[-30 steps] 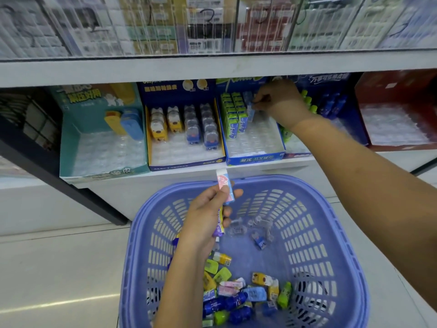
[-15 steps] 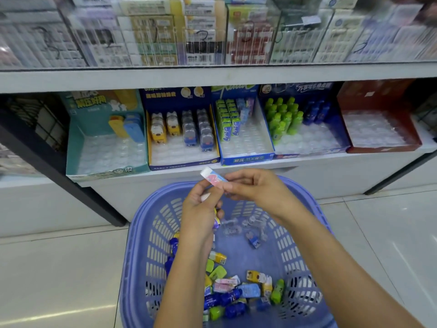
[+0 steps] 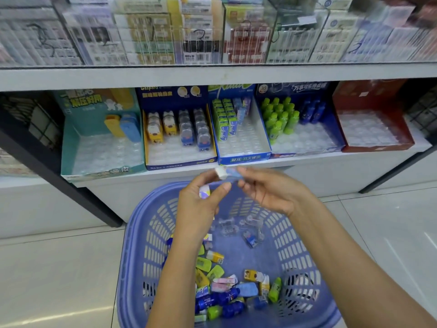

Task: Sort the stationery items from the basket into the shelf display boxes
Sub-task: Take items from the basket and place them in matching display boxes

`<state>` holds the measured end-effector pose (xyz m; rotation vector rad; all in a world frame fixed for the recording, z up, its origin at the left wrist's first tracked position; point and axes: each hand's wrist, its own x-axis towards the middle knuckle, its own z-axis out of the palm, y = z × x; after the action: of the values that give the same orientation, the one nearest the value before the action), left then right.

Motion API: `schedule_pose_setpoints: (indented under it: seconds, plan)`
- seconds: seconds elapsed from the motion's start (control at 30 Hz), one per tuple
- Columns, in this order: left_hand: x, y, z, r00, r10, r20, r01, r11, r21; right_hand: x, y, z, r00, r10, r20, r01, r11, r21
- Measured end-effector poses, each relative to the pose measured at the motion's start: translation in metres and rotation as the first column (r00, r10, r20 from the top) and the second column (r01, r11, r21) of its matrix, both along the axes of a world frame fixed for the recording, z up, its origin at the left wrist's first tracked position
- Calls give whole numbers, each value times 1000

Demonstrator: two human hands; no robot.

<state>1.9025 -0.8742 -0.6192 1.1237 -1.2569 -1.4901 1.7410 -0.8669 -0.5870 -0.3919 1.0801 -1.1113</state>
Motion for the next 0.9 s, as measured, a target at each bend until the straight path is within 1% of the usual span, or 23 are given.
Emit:
schedule_pose_setpoints:
  seconds: [0.03,0.07,0.1,0.13,0.17,0.2,0.23,0.3,0.37,0.47,0.63,0.7,0.77,0.9]
  plan:
    - [0,-1,-1,999,32,-23,-31,999,41,-8,-7,3,995,-99,-29,97,994,-55]
    - [0,-4,-2,995,68,-74,-58,990,132,-18,-16,7,972,-198,-128,181,975,-132]
    - [0,-6,-3,983,105,-148,-64,964,257,-29,-25,11,914,-290,-285,231,947,-223]
    - [0,-8,-4,961,138,-239,-38,923,382,-40,-36,16,808,-368,-460,238,919,-315]
    - [0,-9,-5,927,175,-331,6,877,481,-49,-46,22,678,-425,-599,206,893,-400]
    - [1,-10,-5,887,221,-406,41,837,545,-56,-57,26,555,-464,-691,144,871,-469]
    - [2,-11,-5,849,265,-457,61,810,583,-61,-69,30,448,-488,-749,65,854,-517]
    - [2,-13,-6,801,319,-506,75,785,615,-66,-91,32,266,-493,-828,-81,845,-529]
    - [1,-13,-7,792,343,-505,68,772,632,-67,-110,28,145,-455,-879,-165,864,-475]
    - [0,-16,-11,806,350,-477,41,772,635,-70,-129,24,54,-335,-941,-271,902,-336]
    - [3,-19,-17,825,280,-491,72,810,582,-79,-143,33,21,-201,-979,-406,893,-192]
    - [4,-19,-15,859,217,-464,90,828,553,-82,-144,35,-7,-162,-987,-428,892,-144]
    - [3,-18,-14,883,161,-442,112,841,530,-82,-145,35,-20,-162,-987,-437,889,-137]
    - [2,-16,-11,876,128,-465,150,844,515,-73,-148,32,-129,-120,-984,-446,894,-51]
